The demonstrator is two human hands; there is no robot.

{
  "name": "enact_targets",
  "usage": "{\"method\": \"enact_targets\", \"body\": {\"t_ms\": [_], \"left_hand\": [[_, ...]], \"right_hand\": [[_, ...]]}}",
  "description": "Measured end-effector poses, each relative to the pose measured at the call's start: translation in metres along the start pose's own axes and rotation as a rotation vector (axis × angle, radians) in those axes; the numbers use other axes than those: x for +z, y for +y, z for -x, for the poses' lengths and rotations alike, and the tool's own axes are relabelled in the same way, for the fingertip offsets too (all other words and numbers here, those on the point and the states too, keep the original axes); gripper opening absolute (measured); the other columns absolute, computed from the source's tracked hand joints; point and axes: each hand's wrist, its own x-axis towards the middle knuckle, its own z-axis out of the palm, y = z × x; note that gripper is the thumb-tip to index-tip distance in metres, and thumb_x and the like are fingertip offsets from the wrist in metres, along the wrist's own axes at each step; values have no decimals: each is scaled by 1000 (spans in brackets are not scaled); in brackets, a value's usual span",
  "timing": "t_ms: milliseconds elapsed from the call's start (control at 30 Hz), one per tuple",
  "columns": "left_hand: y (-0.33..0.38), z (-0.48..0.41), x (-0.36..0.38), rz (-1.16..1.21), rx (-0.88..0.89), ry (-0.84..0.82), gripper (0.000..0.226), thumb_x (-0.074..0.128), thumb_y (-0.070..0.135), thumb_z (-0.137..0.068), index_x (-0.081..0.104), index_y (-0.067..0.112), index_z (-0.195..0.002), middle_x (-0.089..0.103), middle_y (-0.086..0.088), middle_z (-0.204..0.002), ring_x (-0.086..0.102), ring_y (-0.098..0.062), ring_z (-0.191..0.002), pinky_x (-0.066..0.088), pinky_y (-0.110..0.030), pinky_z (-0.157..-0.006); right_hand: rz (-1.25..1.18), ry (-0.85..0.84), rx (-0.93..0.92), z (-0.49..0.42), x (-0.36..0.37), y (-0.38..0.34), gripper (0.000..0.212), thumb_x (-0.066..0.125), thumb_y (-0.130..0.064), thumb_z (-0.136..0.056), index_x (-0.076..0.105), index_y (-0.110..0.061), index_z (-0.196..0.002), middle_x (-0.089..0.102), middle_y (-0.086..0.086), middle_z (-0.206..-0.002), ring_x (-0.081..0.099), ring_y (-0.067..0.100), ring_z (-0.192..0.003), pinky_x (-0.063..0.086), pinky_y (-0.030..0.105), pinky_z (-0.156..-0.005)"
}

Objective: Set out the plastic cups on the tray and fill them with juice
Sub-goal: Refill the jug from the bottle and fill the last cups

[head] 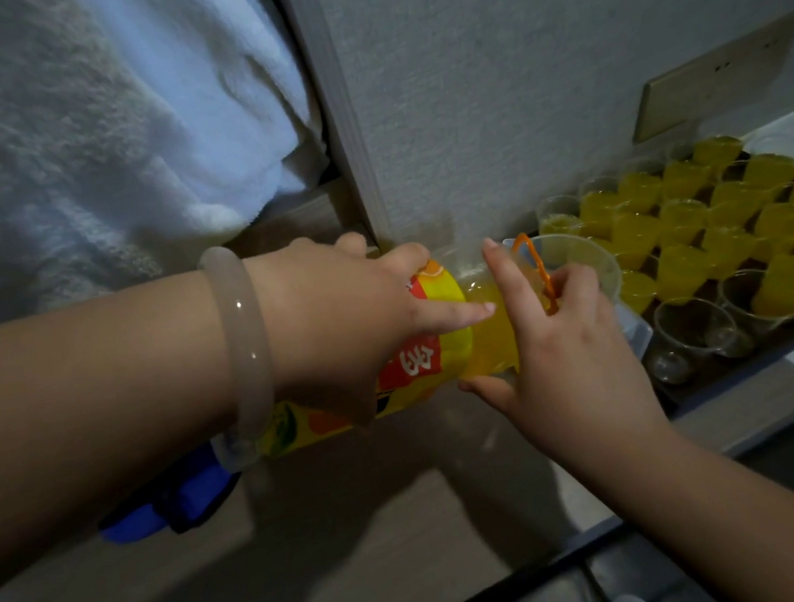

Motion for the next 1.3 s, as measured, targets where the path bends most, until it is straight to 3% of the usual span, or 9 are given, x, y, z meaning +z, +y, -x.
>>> {"method": "enact_targets", "body": {"t_ms": [567, 1300], "left_hand": [[0, -1, -10, -22, -9, -38, 107, 69, 55, -77, -24, 66, -129, -2, 7, -155, 33, -33, -127, 43, -50, -96], [4, -4, -17, -51, 2, -26, 105, 68, 59, -76, -23, 67, -128, -1, 7, -154, 33, -34, -125, 44, -51, -93]], "right_hand": [[-35, 33, -2, 0, 0, 3, 113, 83, -55, -57, 27, -23, -149, 44, 20, -107, 55, 35, -87, 52, 42, -72], [-65, 64, 6, -2, -2, 9, 115, 86, -54, -54, 30, -23, -149, 44, 22, -108, 56, 37, -89, 53, 43, -74]]}}
